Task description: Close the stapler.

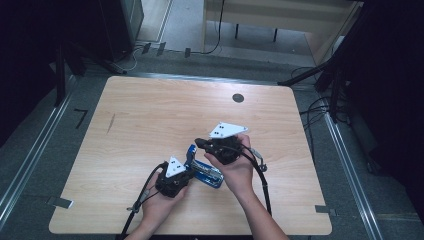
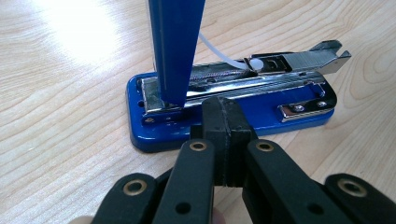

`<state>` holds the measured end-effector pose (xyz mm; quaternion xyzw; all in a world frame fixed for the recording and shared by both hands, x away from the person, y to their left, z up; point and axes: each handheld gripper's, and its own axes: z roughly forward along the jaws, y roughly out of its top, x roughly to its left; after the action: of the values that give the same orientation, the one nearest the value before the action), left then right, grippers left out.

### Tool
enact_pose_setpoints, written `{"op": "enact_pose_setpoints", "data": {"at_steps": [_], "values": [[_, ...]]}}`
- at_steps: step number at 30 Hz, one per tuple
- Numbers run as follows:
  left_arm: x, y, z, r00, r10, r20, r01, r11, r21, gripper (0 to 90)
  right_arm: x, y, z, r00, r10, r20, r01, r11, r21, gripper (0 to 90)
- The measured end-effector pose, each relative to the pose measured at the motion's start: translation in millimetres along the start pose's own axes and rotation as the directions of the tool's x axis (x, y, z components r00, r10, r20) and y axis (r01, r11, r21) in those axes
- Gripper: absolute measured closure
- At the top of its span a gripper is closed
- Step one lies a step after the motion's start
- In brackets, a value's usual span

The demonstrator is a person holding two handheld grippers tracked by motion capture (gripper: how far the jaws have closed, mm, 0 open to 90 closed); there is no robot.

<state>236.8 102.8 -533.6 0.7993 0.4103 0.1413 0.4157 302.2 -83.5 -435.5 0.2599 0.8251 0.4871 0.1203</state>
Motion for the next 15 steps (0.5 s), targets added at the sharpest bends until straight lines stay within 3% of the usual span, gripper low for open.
{"op": "enact_pose_setpoints", "data": {"at_steps": [9,15], "values": [[-0.2,0.0,0.0,1.0000,0.002,0.000,-0.002,1.0000,0.000,90.0,8.4,18.3,2.2,0.9995,-0.031,-0.012,0.030,0.9995,-0.012,90.0],[-0.1,0.0,0.0,1.0000,0.002,0.002,-0.002,1.0000,0.001,90.0,14.2,21.0,5.3,0.9988,-0.042,-0.024,0.041,0.9990,-0.015,90.0]]}}
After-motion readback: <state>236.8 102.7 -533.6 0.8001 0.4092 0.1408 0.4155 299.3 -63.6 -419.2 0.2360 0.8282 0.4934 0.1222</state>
